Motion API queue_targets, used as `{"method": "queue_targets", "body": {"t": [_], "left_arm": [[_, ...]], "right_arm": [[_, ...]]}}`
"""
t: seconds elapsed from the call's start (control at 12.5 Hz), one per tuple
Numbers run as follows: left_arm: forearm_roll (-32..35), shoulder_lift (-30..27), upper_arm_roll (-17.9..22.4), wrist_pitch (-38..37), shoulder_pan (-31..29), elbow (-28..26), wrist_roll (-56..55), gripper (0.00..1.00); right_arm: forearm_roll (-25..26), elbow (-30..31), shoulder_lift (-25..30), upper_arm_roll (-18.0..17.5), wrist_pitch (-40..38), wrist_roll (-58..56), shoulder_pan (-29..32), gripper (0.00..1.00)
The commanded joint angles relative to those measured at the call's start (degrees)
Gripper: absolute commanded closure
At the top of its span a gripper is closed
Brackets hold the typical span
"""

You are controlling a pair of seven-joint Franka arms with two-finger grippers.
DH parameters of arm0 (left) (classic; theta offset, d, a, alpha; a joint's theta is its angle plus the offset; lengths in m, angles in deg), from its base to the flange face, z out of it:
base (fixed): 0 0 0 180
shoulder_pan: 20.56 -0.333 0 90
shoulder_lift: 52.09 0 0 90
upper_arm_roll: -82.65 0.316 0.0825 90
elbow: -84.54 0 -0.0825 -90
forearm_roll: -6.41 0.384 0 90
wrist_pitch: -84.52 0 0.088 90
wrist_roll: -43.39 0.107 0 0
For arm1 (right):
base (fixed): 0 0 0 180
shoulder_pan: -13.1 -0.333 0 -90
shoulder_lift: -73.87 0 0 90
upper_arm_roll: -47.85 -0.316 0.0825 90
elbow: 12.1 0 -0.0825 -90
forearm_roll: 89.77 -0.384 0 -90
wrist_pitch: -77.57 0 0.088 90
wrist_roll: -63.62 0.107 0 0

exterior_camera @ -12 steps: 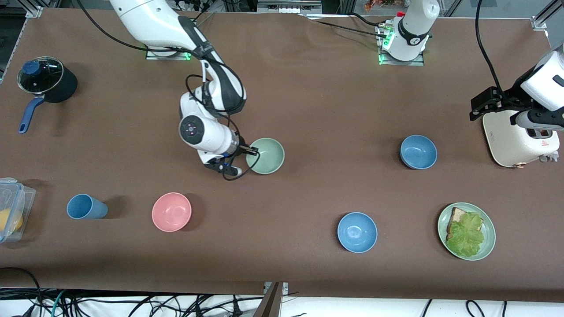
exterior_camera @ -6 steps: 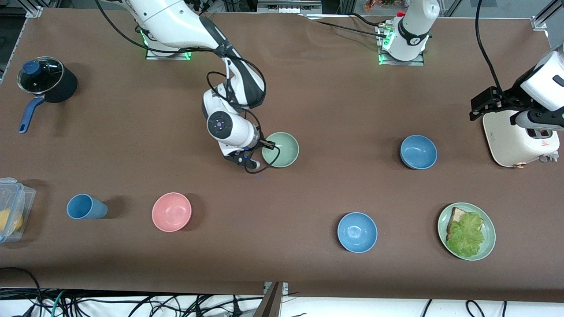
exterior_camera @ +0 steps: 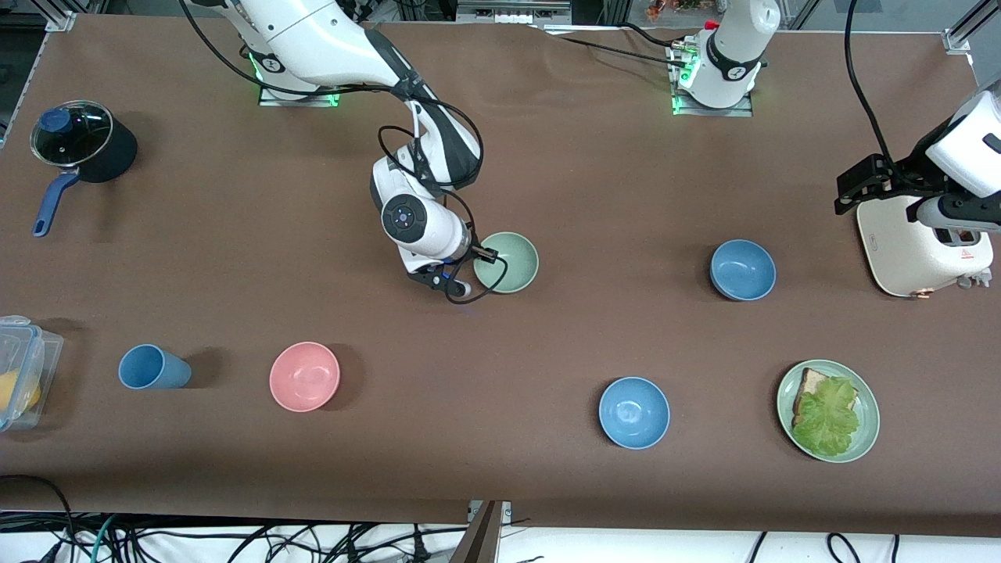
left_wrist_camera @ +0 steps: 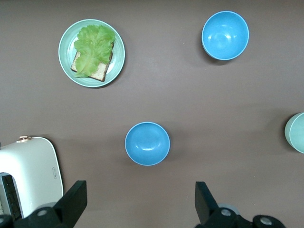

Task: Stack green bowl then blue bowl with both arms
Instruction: 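Open the right gripper and withdraw while the left gripper reaches the blue bowl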

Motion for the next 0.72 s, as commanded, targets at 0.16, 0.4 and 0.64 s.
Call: {"method": "queue_targets", "body": {"t": [0.16, 0.4, 0.64], "left_arm": [[-0.10, 0.80, 1.16, -0.18, -0.77, -0.06, 0.55, 0.00], [-0.71, -0.08, 0.64, 1.30, -1.82, -3.47, 0.54, 0.00], [-0.63, 0.18, 0.20, 5.61, -3.05, -6.74, 0.63, 0.00]], "right_arm": [[1.63, -15.25, -0.23, 1.75, -17.96, -2.53, 4.75, 0.00], [6.73, -18.09, 3.62, 2.36, -25.72, -15.16, 10.11, 0.00], [8.15, -18.09, 7.85, 6.82, -32.40, -30.10, 14.95, 0.00]]}}
